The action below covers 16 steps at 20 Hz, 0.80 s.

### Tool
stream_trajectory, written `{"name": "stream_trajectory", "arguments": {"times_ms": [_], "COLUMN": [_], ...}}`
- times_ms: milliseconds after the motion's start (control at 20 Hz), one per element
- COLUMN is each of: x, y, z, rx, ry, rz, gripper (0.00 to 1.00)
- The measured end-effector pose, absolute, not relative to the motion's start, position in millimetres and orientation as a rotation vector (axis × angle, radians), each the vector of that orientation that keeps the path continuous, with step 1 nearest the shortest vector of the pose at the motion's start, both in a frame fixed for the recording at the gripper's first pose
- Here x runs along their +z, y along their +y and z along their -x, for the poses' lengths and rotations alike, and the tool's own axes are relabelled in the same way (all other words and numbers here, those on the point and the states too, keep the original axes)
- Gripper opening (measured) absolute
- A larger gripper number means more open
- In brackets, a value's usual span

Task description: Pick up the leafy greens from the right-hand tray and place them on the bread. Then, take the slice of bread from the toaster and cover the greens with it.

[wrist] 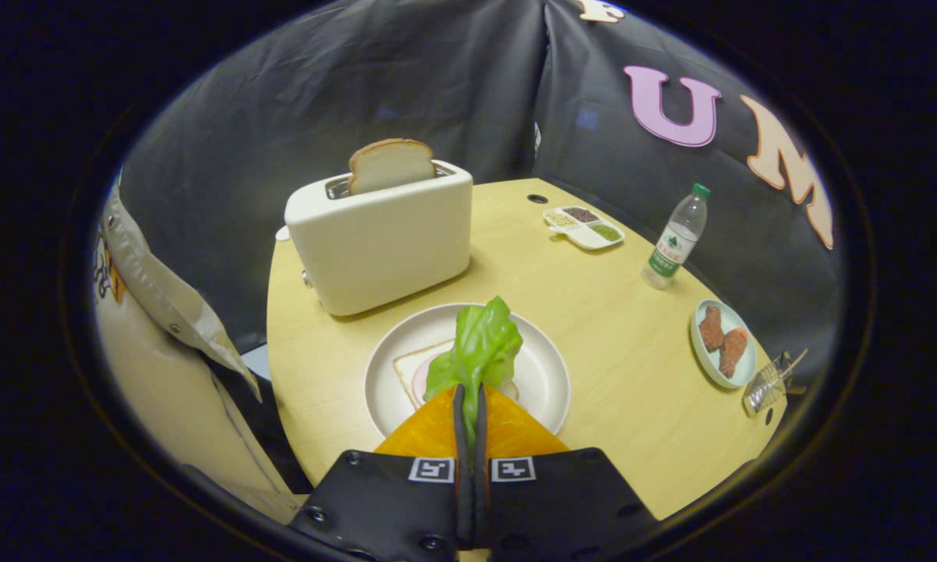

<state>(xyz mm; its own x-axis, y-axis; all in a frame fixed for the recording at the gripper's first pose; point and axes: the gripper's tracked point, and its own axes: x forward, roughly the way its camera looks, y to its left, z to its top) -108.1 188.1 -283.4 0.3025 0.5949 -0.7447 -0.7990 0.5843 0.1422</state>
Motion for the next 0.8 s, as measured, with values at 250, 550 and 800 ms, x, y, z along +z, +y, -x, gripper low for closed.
{"name": "stream_trajectory", "arguments": {"times_ms": [250, 550, 800], "x": [-292, -306, -326], "y": [207, 224, 221], "z": [110, 120, 114], "rx": [0.970, 1.011, 0.984], "ry": [0.867, 0.908, 0.949], "rz": [0.272, 0.279, 0.318], "gripper": [0.03, 0.07, 0.18]}}
